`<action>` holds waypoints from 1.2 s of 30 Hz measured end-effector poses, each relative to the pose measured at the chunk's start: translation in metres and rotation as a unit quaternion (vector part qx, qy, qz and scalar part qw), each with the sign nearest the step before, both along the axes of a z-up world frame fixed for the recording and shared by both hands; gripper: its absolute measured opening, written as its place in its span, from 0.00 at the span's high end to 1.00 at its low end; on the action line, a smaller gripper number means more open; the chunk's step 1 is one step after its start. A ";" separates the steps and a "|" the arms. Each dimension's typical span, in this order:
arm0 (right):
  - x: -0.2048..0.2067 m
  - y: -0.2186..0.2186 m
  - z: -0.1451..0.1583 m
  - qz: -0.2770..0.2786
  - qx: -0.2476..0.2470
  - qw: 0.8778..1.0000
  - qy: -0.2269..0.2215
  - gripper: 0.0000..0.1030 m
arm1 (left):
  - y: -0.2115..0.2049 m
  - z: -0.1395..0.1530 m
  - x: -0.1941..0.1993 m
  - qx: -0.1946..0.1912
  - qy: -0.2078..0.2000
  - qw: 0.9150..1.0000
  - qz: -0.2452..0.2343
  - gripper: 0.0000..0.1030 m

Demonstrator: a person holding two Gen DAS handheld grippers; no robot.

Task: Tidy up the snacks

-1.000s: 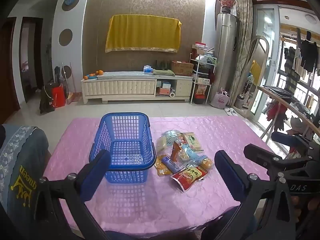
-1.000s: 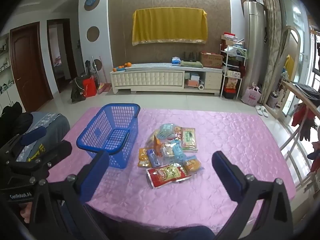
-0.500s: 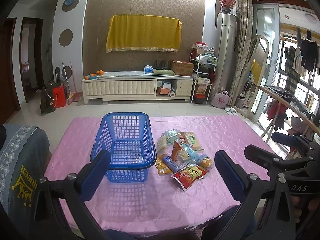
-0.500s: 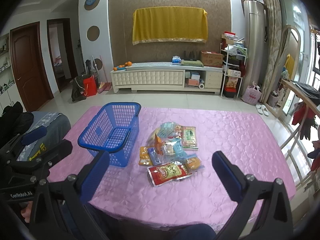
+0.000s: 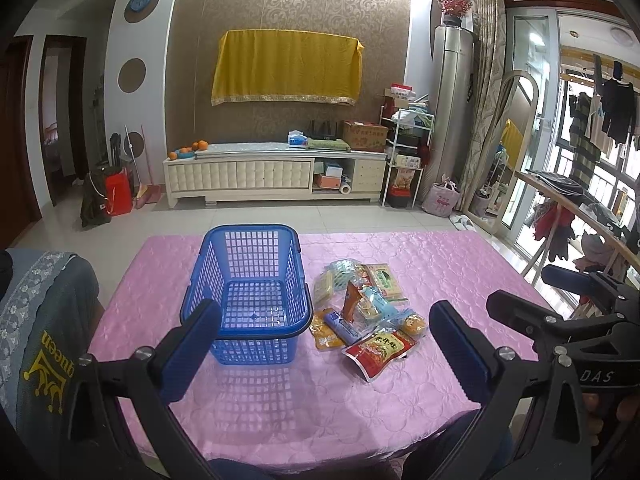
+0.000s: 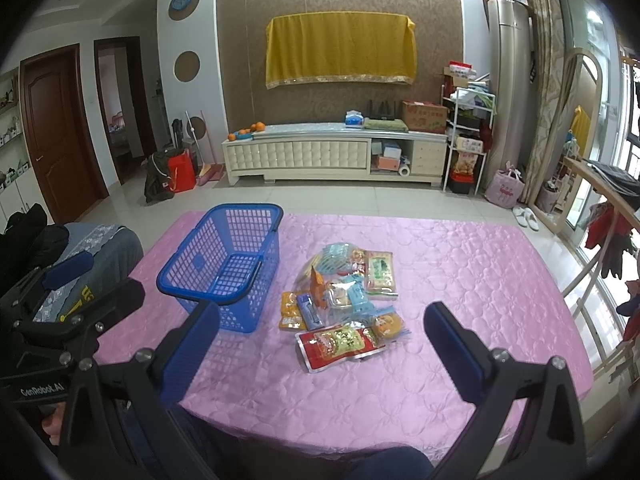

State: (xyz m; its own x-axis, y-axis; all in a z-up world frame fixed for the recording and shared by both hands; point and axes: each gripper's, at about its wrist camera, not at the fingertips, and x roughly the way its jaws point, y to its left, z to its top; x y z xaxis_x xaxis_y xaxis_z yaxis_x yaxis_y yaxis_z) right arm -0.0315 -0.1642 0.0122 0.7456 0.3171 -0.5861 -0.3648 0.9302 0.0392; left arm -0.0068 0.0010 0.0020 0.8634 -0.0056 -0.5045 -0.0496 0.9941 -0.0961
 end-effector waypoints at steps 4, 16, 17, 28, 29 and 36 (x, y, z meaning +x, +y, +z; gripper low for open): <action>0.000 0.000 0.000 0.001 0.000 1.000 0.001 0.00 | 0.000 0.000 0.000 -0.001 0.000 1.000 0.000 0.00; 0.000 0.002 -0.001 0.001 0.000 1.000 0.002 0.00 | 0.000 0.000 -0.001 0.000 0.001 1.000 0.000 0.00; 0.000 0.002 -0.001 0.001 0.000 1.000 0.003 0.00 | 0.000 0.000 -0.001 -0.001 0.001 1.000 0.000 0.00; 0.000 0.001 -0.003 0.001 -0.001 1.000 0.004 0.00 | 0.001 -0.001 0.001 -0.001 0.002 1.000 0.001 0.00; -0.001 0.002 -0.003 0.000 -0.001 1.000 0.004 0.00 | 0.001 -0.001 0.001 -0.001 0.002 1.000 0.001 0.00; 0.001 0.001 -0.005 0.001 -0.001 1.000 0.007 0.00 | 0.002 -0.001 0.002 -0.005 0.006 1.000 0.001 0.00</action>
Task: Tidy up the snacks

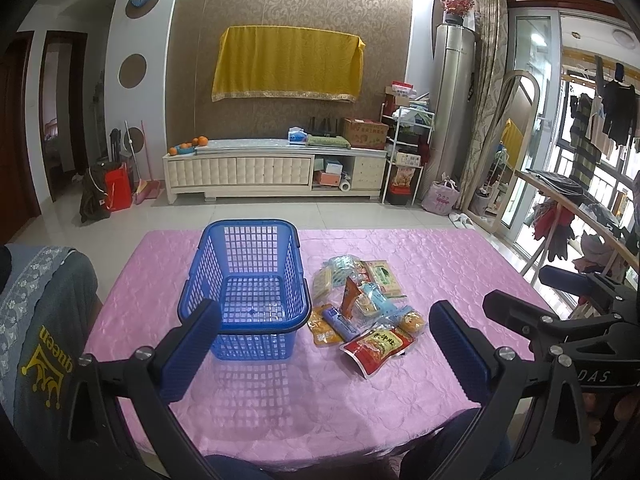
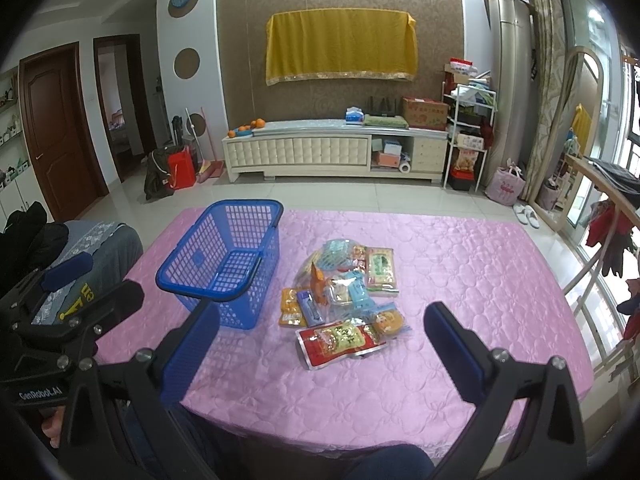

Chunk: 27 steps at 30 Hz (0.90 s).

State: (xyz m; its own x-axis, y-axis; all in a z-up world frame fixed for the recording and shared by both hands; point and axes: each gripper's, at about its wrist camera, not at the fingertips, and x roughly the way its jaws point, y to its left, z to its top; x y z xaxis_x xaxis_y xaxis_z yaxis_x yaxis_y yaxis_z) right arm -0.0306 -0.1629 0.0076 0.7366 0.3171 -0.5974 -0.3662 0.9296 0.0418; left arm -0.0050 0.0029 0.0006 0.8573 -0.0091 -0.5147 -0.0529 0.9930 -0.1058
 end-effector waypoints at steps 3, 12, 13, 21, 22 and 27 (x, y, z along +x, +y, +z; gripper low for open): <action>0.001 -0.001 -0.001 0.000 0.001 1.000 0.001 0.00 | -0.002 -0.001 -0.001 0.003 0.000 1.000 0.002 0.00; 0.003 -0.002 -0.001 0.000 0.002 1.000 0.003 0.00 | -0.003 0.000 -0.001 0.003 -0.001 1.000 0.002 0.00; 0.003 -0.002 -0.001 0.000 0.002 1.000 0.003 0.00 | -0.003 -0.001 -0.001 0.003 -0.001 1.000 0.002 0.00; 0.007 -0.004 0.003 0.003 0.005 1.000 0.001 0.00 | -0.011 0.003 0.008 0.025 -0.004 1.000 -0.015 0.00; 0.008 -0.005 0.004 0.001 0.004 1.000 -0.003 0.00 | -0.012 0.004 0.010 0.029 -0.005 0.999 -0.018 0.00; 0.022 -0.014 0.005 -0.005 0.001 1.000 -0.011 0.00 | -0.023 0.006 0.029 0.050 0.005 0.998 -0.042 0.00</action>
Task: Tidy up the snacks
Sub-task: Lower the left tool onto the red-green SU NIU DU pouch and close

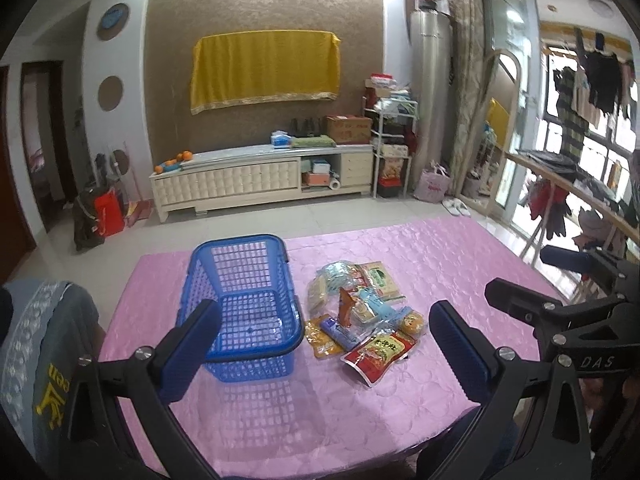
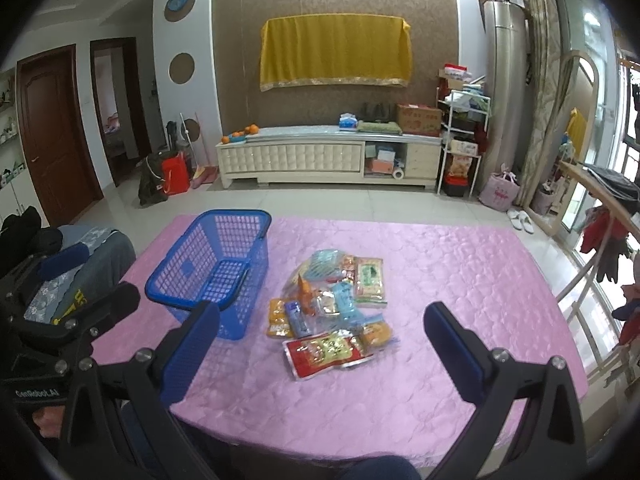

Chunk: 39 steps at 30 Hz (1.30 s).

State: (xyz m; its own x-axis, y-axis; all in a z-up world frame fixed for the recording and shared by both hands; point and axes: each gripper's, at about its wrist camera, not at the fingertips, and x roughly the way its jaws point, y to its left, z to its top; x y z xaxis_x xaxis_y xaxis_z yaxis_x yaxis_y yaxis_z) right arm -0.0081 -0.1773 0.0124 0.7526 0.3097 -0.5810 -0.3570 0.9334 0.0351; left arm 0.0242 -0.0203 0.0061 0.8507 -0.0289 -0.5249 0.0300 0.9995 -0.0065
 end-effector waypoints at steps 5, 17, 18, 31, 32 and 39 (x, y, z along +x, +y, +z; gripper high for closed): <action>0.016 -0.014 -0.005 0.000 -0.005 1.000 0.004 0.00 | -0.013 -0.004 0.026 0.021 0.021 0.999 -0.031 0.00; 0.058 -0.050 -0.055 -0.034 0.004 0.997 0.066 0.00 | -0.051 -0.051 0.085 0.062 0.099 0.987 -0.112 0.00; 0.061 -0.053 -0.060 -0.037 0.004 0.997 0.072 0.00 | -0.055 -0.058 0.090 0.065 0.106 0.986 -0.115 0.00; 0.096 -0.087 -0.142 -0.080 -0.008 0.984 0.162 0.00 | -0.089 -0.142 0.148 0.088 0.204 0.957 -0.188 0.00; 0.098 -0.088 -0.148 -0.080 -0.007 0.982 0.170 0.00 | -0.090 -0.148 0.152 0.089 0.212 0.954 -0.193 0.00; 0.112 -0.089 -0.180 -0.070 -0.017 0.976 0.205 0.00 | -0.097 -0.184 0.179 0.098 0.253 0.939 -0.212 0.01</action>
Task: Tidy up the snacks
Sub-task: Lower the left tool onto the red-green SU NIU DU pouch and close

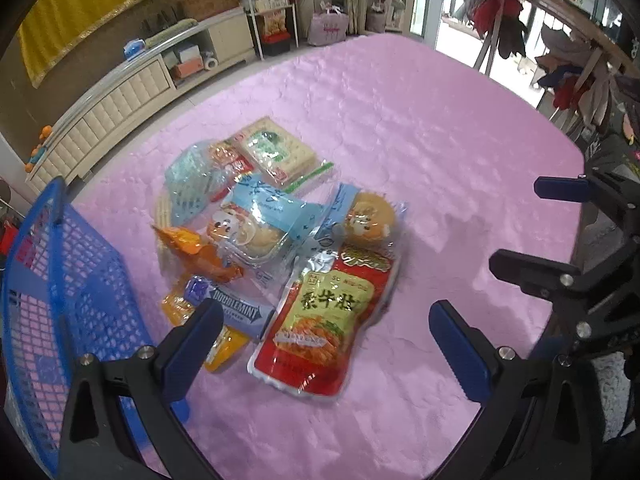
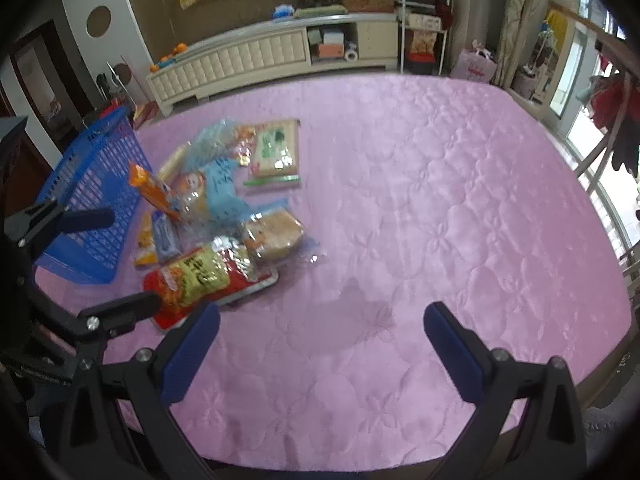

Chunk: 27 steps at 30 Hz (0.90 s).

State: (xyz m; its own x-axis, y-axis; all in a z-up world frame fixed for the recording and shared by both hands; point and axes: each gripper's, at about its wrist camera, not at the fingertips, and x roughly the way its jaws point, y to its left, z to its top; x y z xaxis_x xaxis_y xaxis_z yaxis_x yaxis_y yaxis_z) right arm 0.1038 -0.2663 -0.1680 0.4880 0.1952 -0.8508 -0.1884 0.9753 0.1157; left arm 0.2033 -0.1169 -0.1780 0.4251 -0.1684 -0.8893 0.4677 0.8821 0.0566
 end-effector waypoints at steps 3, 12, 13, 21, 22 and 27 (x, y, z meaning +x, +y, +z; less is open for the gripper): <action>0.007 0.001 -0.009 0.004 -0.002 1.000 0.007 0.00 | -0.003 -0.015 0.011 0.002 0.017 1.000 -0.005 0.08; 0.013 -0.004 -0.023 0.000 -0.001 1.000 0.019 0.00 | -0.006 -0.054 0.032 -0.012 0.095 0.995 -0.029 0.36; 0.013 -0.005 -0.024 -0.001 -0.001 1.000 0.019 0.00 | -0.005 -0.057 0.034 -0.011 0.103 0.994 -0.027 0.37; 0.014 -0.009 -0.030 -0.006 0.003 1.000 0.028 0.00 | -0.007 -0.066 0.038 -0.001 0.125 0.992 -0.027 0.41; 0.014 -0.009 -0.030 -0.006 0.005 1.000 0.029 0.00 | -0.005 -0.065 0.038 -0.001 0.126 0.992 -0.025 0.45; 0.011 -0.008 -0.026 -0.004 0.015 0.999 0.032 0.00 | 0.011 -0.057 0.031 -0.027 0.138 0.990 0.002 0.61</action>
State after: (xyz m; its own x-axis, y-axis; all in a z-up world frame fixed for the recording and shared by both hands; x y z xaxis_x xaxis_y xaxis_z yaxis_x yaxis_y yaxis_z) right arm 0.1152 -0.2740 -0.1942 0.4345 0.2175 -0.8740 -0.1715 0.9726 0.1568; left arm 0.2340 -0.1064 -0.2346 0.1679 -0.2171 -0.9616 0.4549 0.8825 -0.1198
